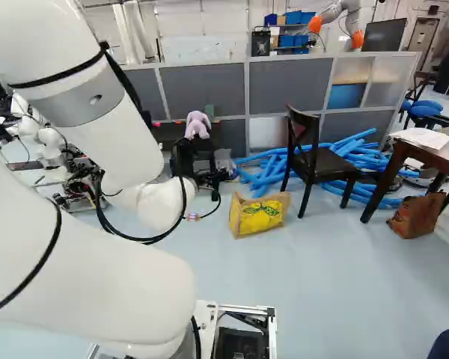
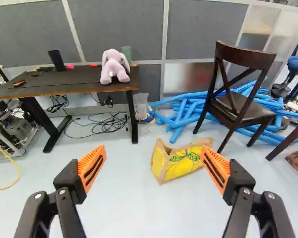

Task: Pick up the bag on the ground and place it on the table

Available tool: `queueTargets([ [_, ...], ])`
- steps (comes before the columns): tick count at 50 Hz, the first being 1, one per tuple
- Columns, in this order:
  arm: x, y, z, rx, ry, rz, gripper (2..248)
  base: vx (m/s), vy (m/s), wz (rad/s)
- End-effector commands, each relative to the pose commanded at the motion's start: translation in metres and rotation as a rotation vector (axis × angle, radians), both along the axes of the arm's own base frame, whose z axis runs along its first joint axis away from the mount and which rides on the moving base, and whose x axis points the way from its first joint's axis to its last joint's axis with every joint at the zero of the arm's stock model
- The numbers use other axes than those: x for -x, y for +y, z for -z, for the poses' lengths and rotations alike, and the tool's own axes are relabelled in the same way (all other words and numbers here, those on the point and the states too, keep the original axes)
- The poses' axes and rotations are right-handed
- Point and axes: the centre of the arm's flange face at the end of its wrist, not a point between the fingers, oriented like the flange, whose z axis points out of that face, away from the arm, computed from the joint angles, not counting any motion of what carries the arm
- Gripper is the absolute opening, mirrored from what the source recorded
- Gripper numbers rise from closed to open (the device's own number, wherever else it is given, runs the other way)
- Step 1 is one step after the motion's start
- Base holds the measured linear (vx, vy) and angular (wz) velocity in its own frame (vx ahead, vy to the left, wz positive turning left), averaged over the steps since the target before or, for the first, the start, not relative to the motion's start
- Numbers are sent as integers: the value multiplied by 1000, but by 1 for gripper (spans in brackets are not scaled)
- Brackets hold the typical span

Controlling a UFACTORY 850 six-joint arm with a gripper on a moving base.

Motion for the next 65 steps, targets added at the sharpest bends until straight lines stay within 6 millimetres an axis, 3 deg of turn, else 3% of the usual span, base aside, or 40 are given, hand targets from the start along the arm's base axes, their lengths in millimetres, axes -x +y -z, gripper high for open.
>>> queueTargets([
  [65, 0, 0, 0, 0, 0, 0, 247, 176, -18, -34],
])
